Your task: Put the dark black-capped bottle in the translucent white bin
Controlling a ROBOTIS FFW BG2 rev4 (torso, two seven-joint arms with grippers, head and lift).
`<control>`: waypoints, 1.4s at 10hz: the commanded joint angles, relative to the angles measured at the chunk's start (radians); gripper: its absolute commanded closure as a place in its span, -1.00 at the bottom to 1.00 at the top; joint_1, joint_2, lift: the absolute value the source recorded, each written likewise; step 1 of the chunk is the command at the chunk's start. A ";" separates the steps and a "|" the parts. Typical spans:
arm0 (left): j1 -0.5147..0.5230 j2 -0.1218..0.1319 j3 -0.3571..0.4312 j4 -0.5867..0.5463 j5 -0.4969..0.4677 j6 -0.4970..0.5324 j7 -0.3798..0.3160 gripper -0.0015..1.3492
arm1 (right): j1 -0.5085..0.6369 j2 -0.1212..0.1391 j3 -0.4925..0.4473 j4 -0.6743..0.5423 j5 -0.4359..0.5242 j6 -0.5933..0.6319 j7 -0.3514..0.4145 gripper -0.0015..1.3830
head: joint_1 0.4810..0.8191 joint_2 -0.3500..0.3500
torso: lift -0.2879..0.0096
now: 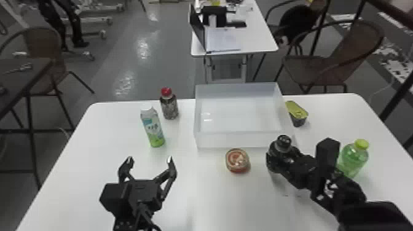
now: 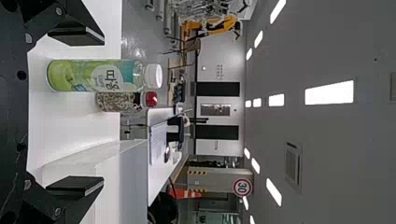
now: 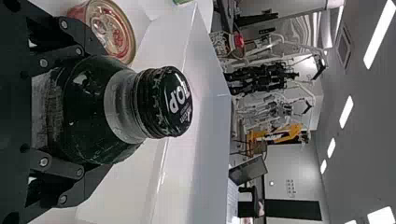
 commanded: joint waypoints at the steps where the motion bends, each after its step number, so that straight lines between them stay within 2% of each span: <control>1: 0.003 0.000 0.002 0.000 0.002 -0.002 0.000 -0.66 | 0.043 -0.001 -0.001 -0.164 -0.001 0.076 -0.018 0.20 | 0.27 0.27 | 0.49; 3: 0.003 0.000 0.002 0.000 0.003 -0.002 0.000 -0.66 | 0.069 0.002 -0.006 -0.326 -0.072 0.146 -0.090 0.19 | 0.27 0.29 | 0.49; 5: 0.000 -0.002 -0.001 0.000 0.002 0.000 0.000 -0.66 | -0.001 0.006 -0.010 -0.325 -0.082 0.140 -0.092 0.16 | 0.27 0.29 | 0.49; 7: -0.005 0.003 -0.007 0.000 0.000 0.008 0.000 -0.66 | -0.087 0.014 -0.009 -0.197 -0.078 0.059 -0.072 0.16 | 0.27 0.28 | 0.49; 9: -0.007 0.003 -0.006 0.000 0.000 0.008 0.000 -0.66 | -0.164 0.037 -0.009 -0.047 -0.085 -0.021 -0.072 0.16 | 0.27 0.26 | 0.49; 12: -0.013 0.006 -0.009 0.008 0.006 0.006 0.000 -0.66 | -0.275 0.052 -0.009 0.215 -0.118 -0.147 -0.063 0.15 | 0.27 0.24 | 0.49; 14: -0.016 0.006 -0.009 0.012 0.012 0.000 0.000 -0.66 | -0.336 0.055 -0.009 0.340 -0.130 -0.201 -0.056 0.13 | 0.27 0.21 | 0.49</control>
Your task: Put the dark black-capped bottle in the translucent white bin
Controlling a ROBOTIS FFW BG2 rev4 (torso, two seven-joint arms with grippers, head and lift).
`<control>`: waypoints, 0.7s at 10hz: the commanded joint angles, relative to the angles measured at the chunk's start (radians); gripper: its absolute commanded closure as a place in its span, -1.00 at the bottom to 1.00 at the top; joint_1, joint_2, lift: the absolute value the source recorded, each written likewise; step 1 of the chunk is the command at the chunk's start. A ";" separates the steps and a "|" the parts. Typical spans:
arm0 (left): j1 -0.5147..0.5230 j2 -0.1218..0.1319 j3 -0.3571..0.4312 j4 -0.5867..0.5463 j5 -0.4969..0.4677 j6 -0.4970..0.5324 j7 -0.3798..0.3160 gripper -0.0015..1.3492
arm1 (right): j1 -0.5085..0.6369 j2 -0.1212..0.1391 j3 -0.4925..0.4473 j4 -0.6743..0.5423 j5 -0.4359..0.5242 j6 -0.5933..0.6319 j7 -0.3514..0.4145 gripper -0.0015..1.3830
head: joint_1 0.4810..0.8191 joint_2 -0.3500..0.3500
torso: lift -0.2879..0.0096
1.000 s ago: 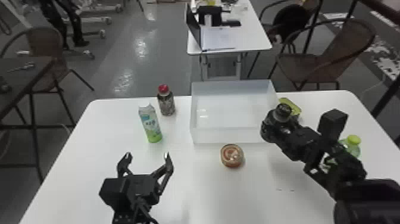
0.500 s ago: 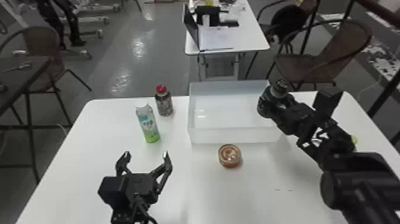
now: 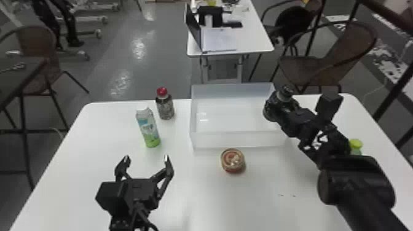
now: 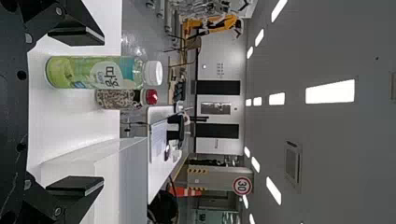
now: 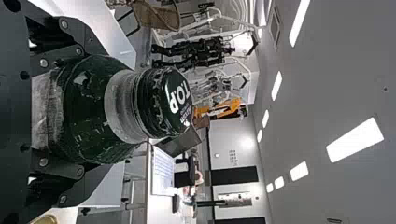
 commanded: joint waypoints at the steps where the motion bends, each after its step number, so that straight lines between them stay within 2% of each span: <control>1: -0.012 0.002 0.000 0.015 0.013 -0.015 -0.013 -0.66 | -0.045 -0.001 0.000 0.101 -0.033 -0.056 0.010 0.12 | 0.27 0.20 | 0.49; 4: -0.027 -0.006 -0.002 0.029 0.016 -0.018 -0.030 -0.66 | -0.085 -0.004 0.000 0.187 -0.048 -0.076 0.012 -0.07 | 0.27 0.14 | 0.49; 7: -0.036 -0.008 -0.002 0.035 0.016 -0.021 -0.035 -0.66 | -0.107 -0.006 0.002 0.239 -0.051 -0.079 0.013 -0.15 | 0.27 0.11 | 0.49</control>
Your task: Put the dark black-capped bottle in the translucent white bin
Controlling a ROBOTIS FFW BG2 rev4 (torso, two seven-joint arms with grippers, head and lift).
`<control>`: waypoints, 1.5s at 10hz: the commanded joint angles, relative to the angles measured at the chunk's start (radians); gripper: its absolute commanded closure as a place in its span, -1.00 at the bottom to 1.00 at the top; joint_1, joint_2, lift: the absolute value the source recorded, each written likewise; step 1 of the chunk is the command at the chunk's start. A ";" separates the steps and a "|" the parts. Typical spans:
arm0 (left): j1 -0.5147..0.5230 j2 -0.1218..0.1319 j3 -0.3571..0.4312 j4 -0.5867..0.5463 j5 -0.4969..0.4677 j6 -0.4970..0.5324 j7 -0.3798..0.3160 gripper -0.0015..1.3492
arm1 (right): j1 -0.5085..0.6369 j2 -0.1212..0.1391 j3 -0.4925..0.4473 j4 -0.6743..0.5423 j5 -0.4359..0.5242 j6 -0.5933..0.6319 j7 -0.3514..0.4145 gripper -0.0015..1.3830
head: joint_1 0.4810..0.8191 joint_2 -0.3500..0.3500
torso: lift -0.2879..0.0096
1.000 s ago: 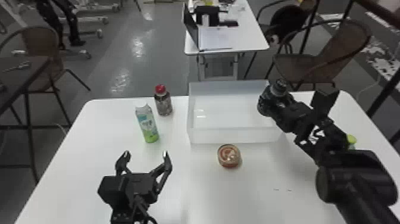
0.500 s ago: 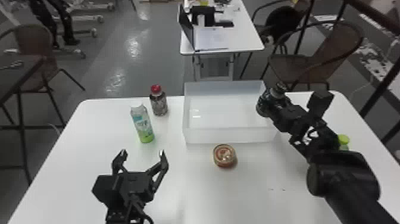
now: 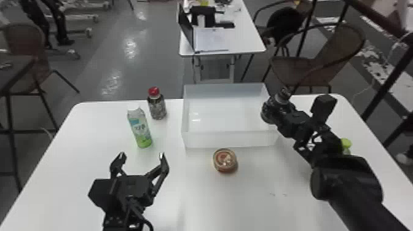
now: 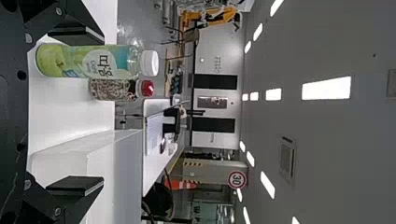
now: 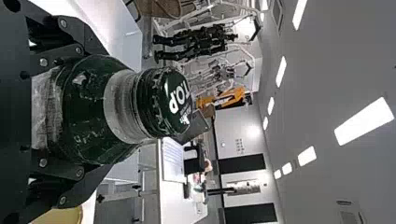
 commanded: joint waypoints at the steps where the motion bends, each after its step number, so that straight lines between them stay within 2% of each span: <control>1: -0.004 0.000 0.000 0.003 0.000 -0.002 -0.002 -0.66 | -0.005 0.003 0.001 0.012 0.001 -0.002 -0.001 -0.29 | 0.27 0.11 | 0.49; 5: -0.004 0.000 0.000 0.004 0.000 -0.004 -0.004 -0.66 | -0.010 0.004 0.001 0.024 -0.034 -0.020 0.000 -0.63 | 0.27 0.10 | 0.49; 6: -0.003 0.000 0.000 0.004 0.000 -0.005 -0.004 -0.66 | 0.007 0.004 0.003 -0.005 -0.042 -0.022 0.000 -0.65 | 0.27 0.10 | 0.49; 7: 0.002 -0.002 0.003 0.003 0.000 -0.007 -0.004 -0.66 | 0.051 0.004 0.001 -0.085 -0.051 -0.020 -0.001 -0.65 | 0.27 0.10 | 0.49; 8: 0.005 -0.006 0.006 0.001 -0.002 -0.011 -0.004 -0.66 | 0.127 0.003 -0.001 -0.212 -0.055 0.005 -0.016 -0.65 | 0.27 0.10 | 0.49; 10: 0.013 -0.012 0.012 -0.001 -0.005 -0.022 -0.004 -0.66 | 0.387 -0.027 -0.002 -0.635 0.014 0.127 -0.184 -0.65 | 0.27 0.12 | 0.49; 11: 0.014 -0.012 0.012 -0.001 -0.005 -0.024 -0.004 -0.66 | 0.510 -0.048 -0.002 -0.787 0.028 0.144 -0.227 -0.65 | 0.27 0.10 | 0.49; 12: 0.020 -0.012 0.012 -0.002 -0.005 -0.025 -0.004 -0.66 | 0.624 -0.062 -0.002 -0.910 0.031 0.169 -0.266 -0.65 | 0.27 0.10 | 0.49; 13: 0.030 -0.012 0.017 -0.005 -0.005 -0.030 -0.004 -0.66 | 0.720 -0.065 -0.002 -1.003 0.034 0.186 -0.309 -0.65 | 0.27 0.10 | 0.49; 15: 0.039 -0.008 0.020 -0.013 -0.006 -0.027 -0.004 -0.66 | 0.869 -0.066 -0.031 -1.164 0.069 0.239 -0.322 -0.65 | 0.27 0.11 | 0.49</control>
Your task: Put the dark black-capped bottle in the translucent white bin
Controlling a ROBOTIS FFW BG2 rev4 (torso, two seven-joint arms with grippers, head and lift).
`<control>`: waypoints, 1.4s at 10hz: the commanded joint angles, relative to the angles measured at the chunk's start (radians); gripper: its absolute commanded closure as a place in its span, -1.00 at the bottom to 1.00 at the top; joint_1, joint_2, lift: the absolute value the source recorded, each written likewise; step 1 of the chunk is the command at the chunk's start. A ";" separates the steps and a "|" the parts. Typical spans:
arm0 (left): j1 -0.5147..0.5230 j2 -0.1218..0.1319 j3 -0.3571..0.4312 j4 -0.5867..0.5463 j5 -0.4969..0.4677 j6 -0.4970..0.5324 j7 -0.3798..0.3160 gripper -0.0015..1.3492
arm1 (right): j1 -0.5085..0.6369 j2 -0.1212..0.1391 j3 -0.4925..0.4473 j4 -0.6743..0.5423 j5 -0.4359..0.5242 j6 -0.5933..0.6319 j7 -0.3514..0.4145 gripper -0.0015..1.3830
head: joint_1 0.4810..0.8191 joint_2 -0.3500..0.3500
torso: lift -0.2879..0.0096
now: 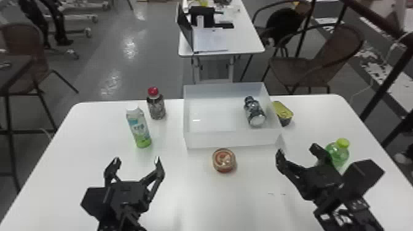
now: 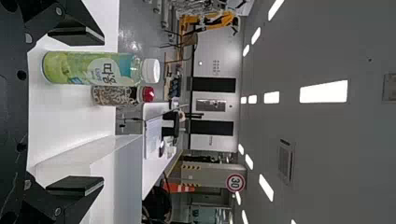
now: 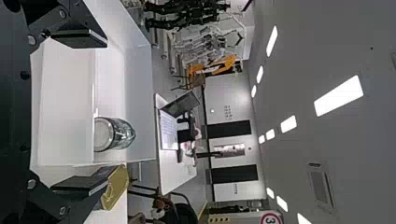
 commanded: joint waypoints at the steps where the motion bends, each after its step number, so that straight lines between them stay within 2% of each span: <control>1: 0.011 0.001 0.005 -0.010 -0.002 0.005 0.000 -0.66 | 0.110 -0.001 -0.020 -0.117 0.048 0.031 -0.016 -0.65 | 0.27 0.11 | 0.49; 3: 0.022 -0.001 0.008 -0.019 -0.009 0.013 0.002 -0.66 | 0.173 0.001 -0.025 -0.162 0.050 0.034 -0.056 -0.65 | 0.27 0.10 | 0.49; 14: 0.016 0.003 0.006 -0.025 -0.012 0.027 0.002 -0.66 | 0.155 0.007 -0.025 -0.149 0.068 0.035 -0.045 -0.64 | 0.27 0.10 | 0.49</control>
